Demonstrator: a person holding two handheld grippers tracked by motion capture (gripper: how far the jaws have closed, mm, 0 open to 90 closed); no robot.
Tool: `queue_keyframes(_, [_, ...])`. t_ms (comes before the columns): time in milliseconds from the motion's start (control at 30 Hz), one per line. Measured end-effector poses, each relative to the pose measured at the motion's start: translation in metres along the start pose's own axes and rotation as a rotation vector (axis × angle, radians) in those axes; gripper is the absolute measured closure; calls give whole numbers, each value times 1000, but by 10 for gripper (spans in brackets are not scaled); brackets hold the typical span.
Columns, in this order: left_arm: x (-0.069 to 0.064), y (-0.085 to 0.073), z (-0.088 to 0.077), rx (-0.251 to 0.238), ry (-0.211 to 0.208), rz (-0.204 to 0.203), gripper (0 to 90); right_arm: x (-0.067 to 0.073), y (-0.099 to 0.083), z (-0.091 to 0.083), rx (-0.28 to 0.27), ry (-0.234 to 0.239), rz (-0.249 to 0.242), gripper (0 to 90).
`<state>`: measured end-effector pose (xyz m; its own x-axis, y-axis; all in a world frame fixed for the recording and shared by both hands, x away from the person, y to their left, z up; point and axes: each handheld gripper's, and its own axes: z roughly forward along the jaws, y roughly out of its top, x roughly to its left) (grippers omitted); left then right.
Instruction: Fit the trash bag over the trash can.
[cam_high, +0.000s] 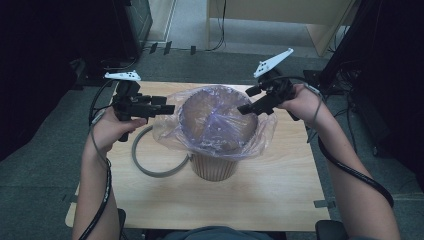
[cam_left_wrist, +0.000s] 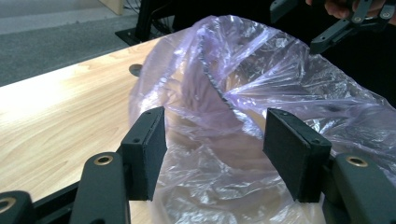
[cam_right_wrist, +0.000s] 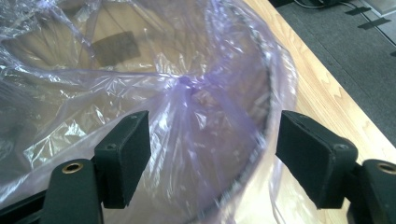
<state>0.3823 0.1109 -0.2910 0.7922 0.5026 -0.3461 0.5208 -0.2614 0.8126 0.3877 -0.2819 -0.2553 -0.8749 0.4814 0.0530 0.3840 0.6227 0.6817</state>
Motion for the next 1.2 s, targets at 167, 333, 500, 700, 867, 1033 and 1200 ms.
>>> queue_keyframes(167, [7, -3, -4, -6, 15, -3, 383, -5, -11, -9, -11, -16, 28, 260])
queue_keyframes(333, [15, -8, -6, -25, 24, -2, 379, -9, -21, -17, -25, -30, 42, 260])
queue_keyframes(500, [26, -15, -10, -27, 48, -31, 377, -15, -33, -23, -36, -43, 67, 260])
queue_keyframes(700, [33, -19, -20, -49, 66, -48, 375, -23, -50, -31, -50, -67, 90, 260])
queue_keyframes(867, [39, -24, -24, -62, 67, -55, 376, -28, -61, -36, -51, -88, 109, 260])
queue_keyframes(1033, [44, -29, -20, -29, 95, -49, 376, -33, -75, -36, -44, -103, 122, 260])
queue_keyframes(1200, [48, -32, -18, -27, 105, -37, 376, -35, -82, -36, -50, -106, 132, 260])
